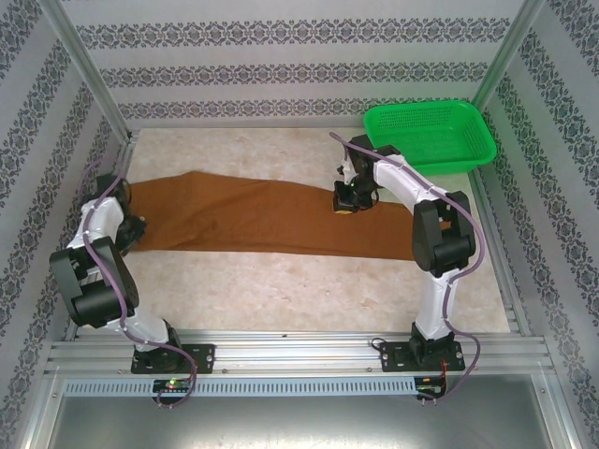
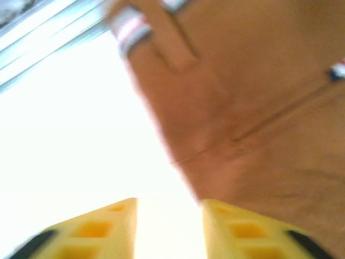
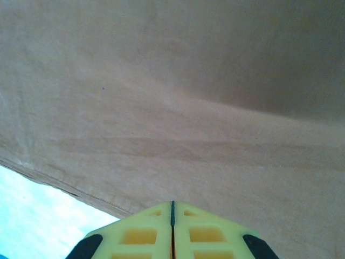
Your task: Roll up the long pants
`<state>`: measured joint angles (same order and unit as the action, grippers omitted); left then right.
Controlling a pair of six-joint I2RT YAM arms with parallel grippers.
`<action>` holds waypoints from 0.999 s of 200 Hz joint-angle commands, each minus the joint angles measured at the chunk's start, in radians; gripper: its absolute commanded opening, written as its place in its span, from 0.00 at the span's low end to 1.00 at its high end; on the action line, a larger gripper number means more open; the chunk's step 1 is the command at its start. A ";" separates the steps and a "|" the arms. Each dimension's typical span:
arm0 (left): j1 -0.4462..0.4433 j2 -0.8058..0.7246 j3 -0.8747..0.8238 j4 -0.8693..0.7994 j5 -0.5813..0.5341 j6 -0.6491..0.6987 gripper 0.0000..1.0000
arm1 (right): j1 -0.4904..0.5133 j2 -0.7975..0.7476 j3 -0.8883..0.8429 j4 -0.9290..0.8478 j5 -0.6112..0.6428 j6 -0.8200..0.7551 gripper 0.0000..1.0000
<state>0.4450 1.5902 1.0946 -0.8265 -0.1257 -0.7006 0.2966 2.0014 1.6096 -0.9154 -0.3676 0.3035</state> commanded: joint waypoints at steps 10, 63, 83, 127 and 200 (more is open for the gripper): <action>-0.068 -0.050 0.123 0.059 0.041 0.007 0.55 | -0.008 0.010 0.028 -0.042 0.002 -0.015 0.12; -0.070 0.098 0.394 0.001 -0.079 0.098 0.69 | -0.007 0.015 -0.038 -0.071 0.028 -0.020 0.29; -0.057 0.172 0.405 0.044 0.060 0.149 0.69 | -0.023 0.006 -0.075 -0.088 0.055 -0.022 0.35; -0.063 0.216 0.271 0.147 0.172 0.147 0.61 | -0.089 0.059 -0.109 -0.099 0.054 0.003 0.00; -0.052 0.269 0.186 0.136 0.151 0.119 0.61 | -0.276 0.077 -0.135 -0.206 0.413 -0.012 0.03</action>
<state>0.3859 1.8362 1.3151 -0.7059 0.0341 -0.5755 0.0826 2.0972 1.5112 -1.0622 -0.1711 0.2920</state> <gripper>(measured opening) 0.610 0.063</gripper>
